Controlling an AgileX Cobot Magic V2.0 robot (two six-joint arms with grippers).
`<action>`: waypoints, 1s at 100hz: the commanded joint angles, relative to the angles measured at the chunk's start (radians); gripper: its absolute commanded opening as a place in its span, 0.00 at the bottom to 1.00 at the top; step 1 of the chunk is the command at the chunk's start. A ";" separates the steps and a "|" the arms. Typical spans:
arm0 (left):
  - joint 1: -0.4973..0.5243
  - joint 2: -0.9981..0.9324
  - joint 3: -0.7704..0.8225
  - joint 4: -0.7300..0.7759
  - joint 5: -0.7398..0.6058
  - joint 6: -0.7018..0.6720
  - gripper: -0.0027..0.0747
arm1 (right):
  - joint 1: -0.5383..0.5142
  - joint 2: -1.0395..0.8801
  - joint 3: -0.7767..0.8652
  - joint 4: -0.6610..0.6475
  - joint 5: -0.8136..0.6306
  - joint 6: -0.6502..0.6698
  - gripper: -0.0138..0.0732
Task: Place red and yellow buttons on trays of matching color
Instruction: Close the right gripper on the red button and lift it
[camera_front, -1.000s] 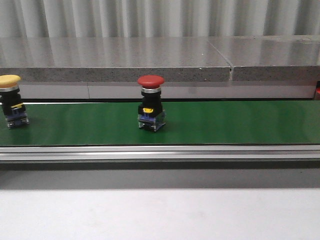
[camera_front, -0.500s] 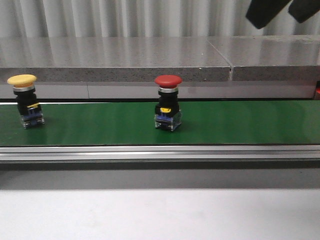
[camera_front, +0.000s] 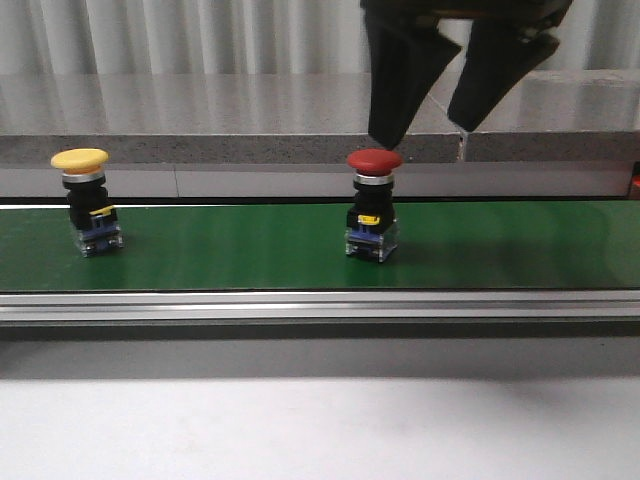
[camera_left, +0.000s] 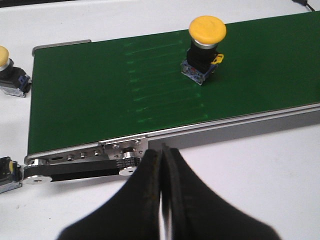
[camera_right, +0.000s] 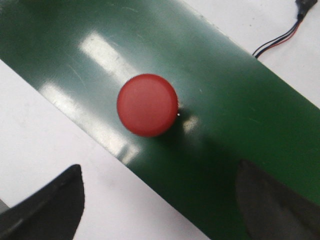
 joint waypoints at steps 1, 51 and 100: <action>-0.006 -0.003 -0.025 -0.016 -0.070 0.001 0.01 | 0.002 0.018 -0.069 0.007 0.001 -0.015 0.85; -0.006 -0.003 -0.025 -0.016 -0.070 0.001 0.01 | -0.007 0.133 -0.120 -0.003 -0.026 -0.031 0.41; -0.006 -0.003 -0.025 -0.016 -0.070 0.001 0.01 | -0.179 -0.048 -0.120 -0.008 -0.002 -0.007 0.38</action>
